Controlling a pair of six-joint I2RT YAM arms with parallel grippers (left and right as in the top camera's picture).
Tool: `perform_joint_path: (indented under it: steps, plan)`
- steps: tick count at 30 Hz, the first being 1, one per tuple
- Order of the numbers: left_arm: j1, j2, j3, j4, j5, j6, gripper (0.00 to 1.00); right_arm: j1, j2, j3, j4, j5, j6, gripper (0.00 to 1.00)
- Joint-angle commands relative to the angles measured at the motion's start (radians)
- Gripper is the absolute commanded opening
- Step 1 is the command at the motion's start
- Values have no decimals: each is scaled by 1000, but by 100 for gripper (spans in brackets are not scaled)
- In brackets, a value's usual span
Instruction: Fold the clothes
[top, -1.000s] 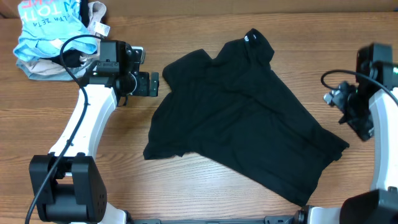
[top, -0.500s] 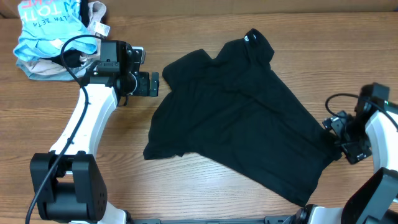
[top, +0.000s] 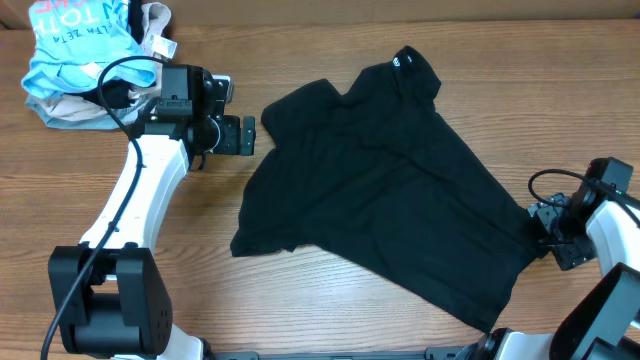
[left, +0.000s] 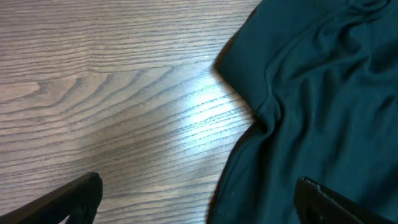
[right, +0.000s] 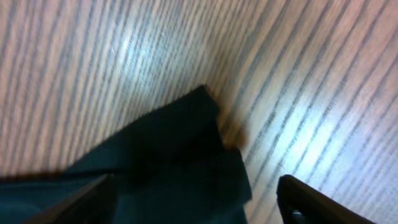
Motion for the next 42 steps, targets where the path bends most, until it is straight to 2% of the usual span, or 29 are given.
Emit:
perform_joint_path:
  steps: [1, 3, 6, 14, 15, 16, 18, 21, 31, 42]
  plan:
    - [-6, 12, -1, -3, -6, 12, 100, -3, -6, -20, 28, 2, -8, 78]
    - [-6, 12, -1, -3, -6, 12, 100, -3, -2, -32, 48, 2, -8, 69]
    - [-6, 12, -1, -3, -6, 12, 100, -3, -1, -56, 80, 2, -8, 62]
    - [-6, 12, -1, -3, -5, 12, 100, -3, 0, -117, 135, 1, -8, 60]
    - [-6, 12, -1, -3, -5, 11, 100, -3, -1, -122, 140, 1, -8, 57]
    - [-6, 12, -1, -3, -5, 11, 100, -3, -1, -125, 146, 1, -8, 52]
    - [-6, 12, -1, -3, -3, 10, 100, -3, 0, -125, 153, 1, -7, 20]
    - [-6, 12, -1, -3, -2, -7, 100, -3, 0, -125, 163, 1, -7, 5]
    - [-6, 12, -1, 2, -2, -18, 100, -7, -1, -102, 249, -19, -7, 4]
    - [-7, 12, -1, 61, 8, -18, 100, -12, 16, 76, 556, -45, -64, 4]
